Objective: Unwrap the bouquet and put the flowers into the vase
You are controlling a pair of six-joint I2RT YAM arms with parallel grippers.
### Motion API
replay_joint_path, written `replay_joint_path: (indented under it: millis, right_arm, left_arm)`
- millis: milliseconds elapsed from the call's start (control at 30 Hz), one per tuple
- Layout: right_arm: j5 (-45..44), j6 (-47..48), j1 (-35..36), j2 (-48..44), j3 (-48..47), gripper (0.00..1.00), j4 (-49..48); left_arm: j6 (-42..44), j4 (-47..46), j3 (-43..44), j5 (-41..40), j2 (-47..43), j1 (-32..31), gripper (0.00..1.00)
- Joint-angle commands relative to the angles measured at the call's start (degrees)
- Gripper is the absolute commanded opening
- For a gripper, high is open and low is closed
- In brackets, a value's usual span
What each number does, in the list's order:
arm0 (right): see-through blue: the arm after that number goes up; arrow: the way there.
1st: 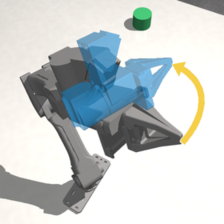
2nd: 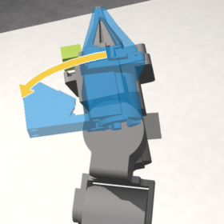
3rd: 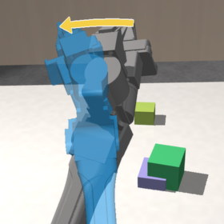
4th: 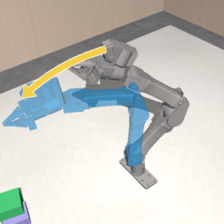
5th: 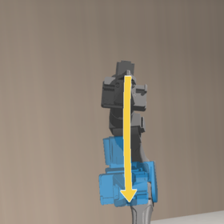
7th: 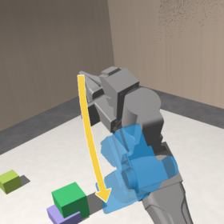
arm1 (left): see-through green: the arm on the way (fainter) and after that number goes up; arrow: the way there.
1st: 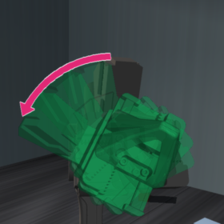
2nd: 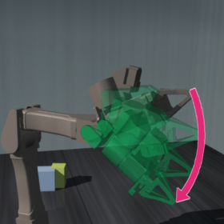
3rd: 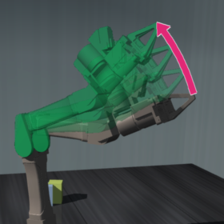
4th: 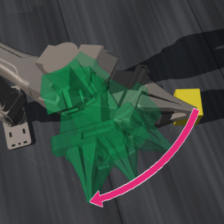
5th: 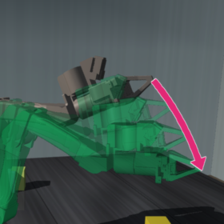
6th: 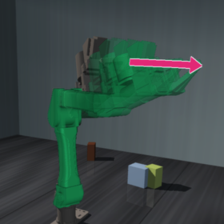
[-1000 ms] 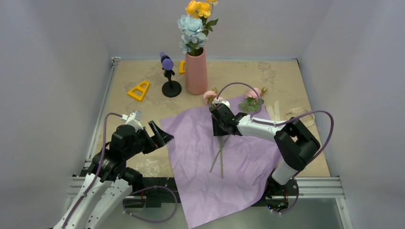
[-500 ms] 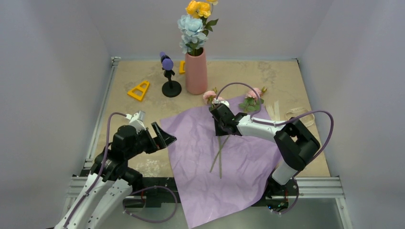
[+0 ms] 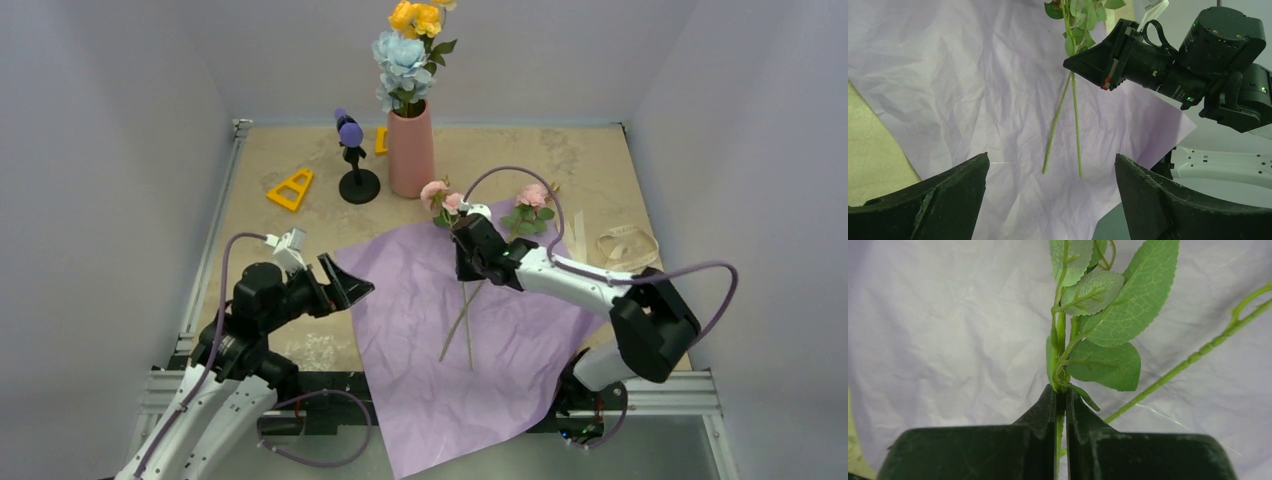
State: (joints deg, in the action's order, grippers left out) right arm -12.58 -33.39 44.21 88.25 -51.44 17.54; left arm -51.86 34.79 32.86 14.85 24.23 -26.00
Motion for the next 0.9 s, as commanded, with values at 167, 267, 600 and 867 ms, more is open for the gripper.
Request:
replay_joint_path:
  millis: [167,267,600,867]
  right_arm:
    - [-5.0,0.8,-0.2,-19.5,-0.2,0.00,5.2]
    - [-6.4,1.9,-0.1,-24.9,-1.1,0.00,8.5]
    - [-3.9,5.7,0.8,-47.6,-0.9,0.00,12.7]
    - [-19.3,15.2,17.3,-51.3,-2.1,0.00,10.0]
  left_arm:
    - [-2.1,-9.8,-0.4,-0.5,-1.7,0.1,0.93]
    - [-3.6,-11.9,-0.8,-1.8,-1.3,0.1,0.89]
    - [-0.1,-26.4,3.7,12.4,9.3,0.1,0.97]
    - [10.4,-35.2,10.5,15.5,16.3,-5.6,0.97]
